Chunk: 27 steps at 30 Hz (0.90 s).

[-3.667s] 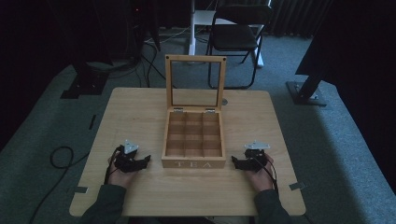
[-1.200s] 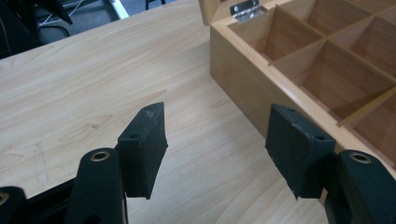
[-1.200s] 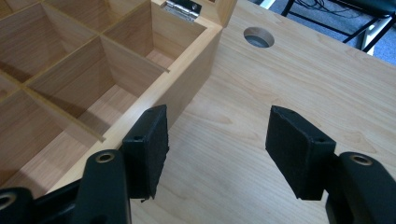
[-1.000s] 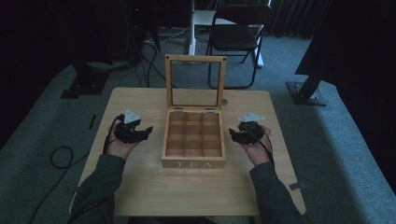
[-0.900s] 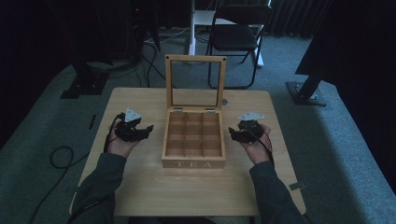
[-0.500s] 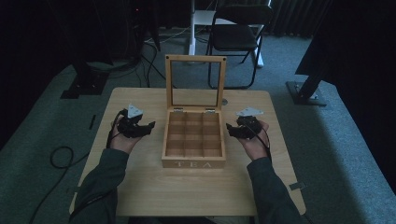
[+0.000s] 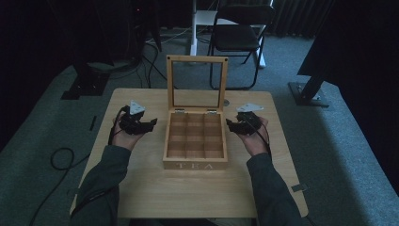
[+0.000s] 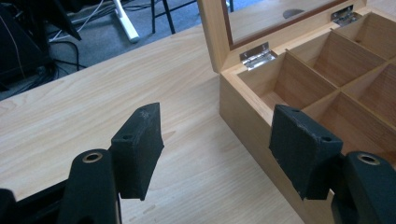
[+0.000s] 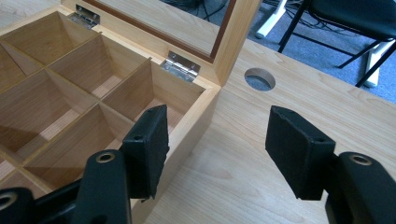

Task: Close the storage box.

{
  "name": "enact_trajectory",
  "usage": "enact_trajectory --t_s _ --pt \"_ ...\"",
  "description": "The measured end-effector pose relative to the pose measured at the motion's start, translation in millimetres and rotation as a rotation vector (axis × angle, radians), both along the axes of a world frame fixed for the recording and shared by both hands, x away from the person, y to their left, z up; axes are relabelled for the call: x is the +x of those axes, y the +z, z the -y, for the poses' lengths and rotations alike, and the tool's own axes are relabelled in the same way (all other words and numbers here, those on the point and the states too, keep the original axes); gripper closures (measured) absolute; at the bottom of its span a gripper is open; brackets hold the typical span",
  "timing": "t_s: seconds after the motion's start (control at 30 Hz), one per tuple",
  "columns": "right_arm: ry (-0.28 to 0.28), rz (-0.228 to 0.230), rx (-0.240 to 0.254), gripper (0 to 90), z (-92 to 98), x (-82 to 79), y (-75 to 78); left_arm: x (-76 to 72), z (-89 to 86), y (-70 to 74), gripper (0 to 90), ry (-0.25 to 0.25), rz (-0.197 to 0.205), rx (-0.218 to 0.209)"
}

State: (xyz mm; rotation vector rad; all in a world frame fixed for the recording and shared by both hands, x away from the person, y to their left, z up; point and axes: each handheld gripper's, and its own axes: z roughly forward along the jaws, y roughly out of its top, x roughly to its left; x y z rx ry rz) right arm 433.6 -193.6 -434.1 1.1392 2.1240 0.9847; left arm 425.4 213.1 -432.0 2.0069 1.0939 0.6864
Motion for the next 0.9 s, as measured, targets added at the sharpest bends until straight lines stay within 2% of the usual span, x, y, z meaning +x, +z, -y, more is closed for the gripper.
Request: enact_trajectory --t_s 0.3,0.9 --pt "-0.004 0.006 0.022 43.2 2.2 8.3 1.9 11.5 7.2 3.2 35.0 -0.007 0.002 -0.004" --pt "-0.002 0.019 0.039 42.9 -2.6 27.5 12.3 30.2 18.5 7.6 35.0 -0.011 0.012 -0.004"
